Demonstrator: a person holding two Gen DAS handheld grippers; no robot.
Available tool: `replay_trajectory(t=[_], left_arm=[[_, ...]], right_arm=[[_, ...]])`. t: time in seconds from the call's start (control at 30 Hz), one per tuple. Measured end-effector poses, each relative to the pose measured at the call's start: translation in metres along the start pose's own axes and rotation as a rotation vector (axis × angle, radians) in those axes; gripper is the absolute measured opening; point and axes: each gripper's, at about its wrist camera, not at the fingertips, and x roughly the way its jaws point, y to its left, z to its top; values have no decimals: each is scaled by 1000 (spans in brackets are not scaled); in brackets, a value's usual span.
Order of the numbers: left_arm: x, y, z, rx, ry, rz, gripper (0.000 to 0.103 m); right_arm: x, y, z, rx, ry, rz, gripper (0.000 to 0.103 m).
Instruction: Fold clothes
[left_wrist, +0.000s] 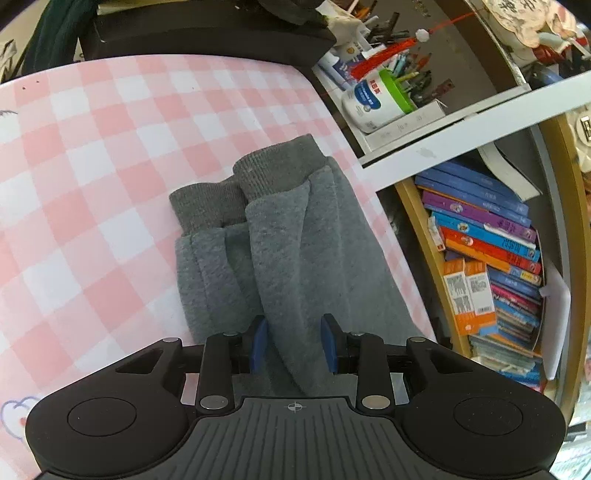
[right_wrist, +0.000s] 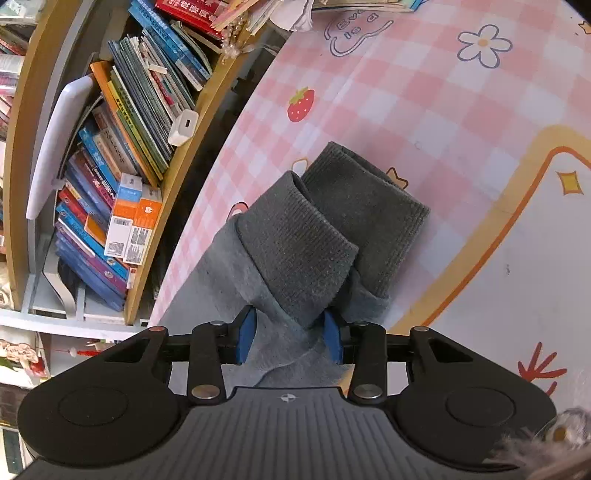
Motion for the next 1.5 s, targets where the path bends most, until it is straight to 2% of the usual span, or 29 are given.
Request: replay_trajectory(t=[0.03, 0.07, 0.1, 0.13, 0.17, 0.23, 0.4, 0.47, 0.53, 0.57, 0.63, 0.77, 0.83, 0.93, 1.0, 1.07, 1.13, 1.2, 1.23, 1.3, 1.43, 1.5], left_arm=[[3, -1, 2, -11, -8, 8, 27], [5, -2, 5, -21, -13, 15, 27], [7, -3, 8, -28, -26, 26, 22], [8, -5, 10, -35, -44, 38, 6], [8, -9, 13, -35, -69, 51, 5], [4, -21, 19, -13, -111, 25, 4], [-9, -74, 43, 80, -178, -149, 4], [-27, -87, 52, 72, -228, -256, 4], [-49, -90, 53, 89, -265, -320, 4], [-58, -86, 53, 93, -269, -326, 4], [-62, -62, 44, 75, -238, -277, 4], [-35, -4, 11, 2, -96, -80, 4], [-21, 12, 0, -16, -57, -15, 4], [-15, 14, -1, -25, -53, 1, 4], [-23, -3, 7, 13, -77, -53, 4], [-34, -22, 14, 49, -111, -121, 4], [-51, -41, 20, 70, -163, -202, 4], [-65, -48, 23, 82, -195, -236, 4], [-68, -43, 23, 73, -196, -235, 4], [-63, -25, 18, 47, -172, -192, 4], [-36, 17, 0, -12, -59, -45, 4], [-27, 25, -8, -16, -28, -2, 5]], right_arm=[[1, 2, 1, -6, 2, -1, 35], [1, 4, 3, -14, 2, -4, 27], [1, 6, 5, -19, -2, -4, 18], [0, 9, 8, -24, -7, -2, 16], [0, 12, 11, -28, -11, -1, 13], [-2, 22, 18, -41, -31, 23, 11], [-9, 86, 51, -153, -125, 154, 9], [-26, 113, 59, -207, -189, 246, 9], [-50, 126, 59, -263, -253, 346, 9], [-58, 121, 56, -271, -267, 342, 9], [-66, 103, 49, -260, -264, 294, 9], [-33, 37, 23, -186, -111, 42, 9], [-15, 9, 12, -150, -52, -66, 9], [-6, 1, 9, -142, -46, -97, 9], [-8, 16, 16, -178, -62, -72, 9], [-20, 43, 22, -248, -106, -4, 9], [-42, 72, 26, -322, -182, 115, 9], [-65, 88, 26, -375, -256, 202, 9], [-71, 90, 24, -383, -280, 201, 9], [-68, 79, 20, -371, -261, 128, 9], [-24, 29, 12, -318, -106, -103, 9], [-16, 13, 7, -294, -88, -166, 13]])
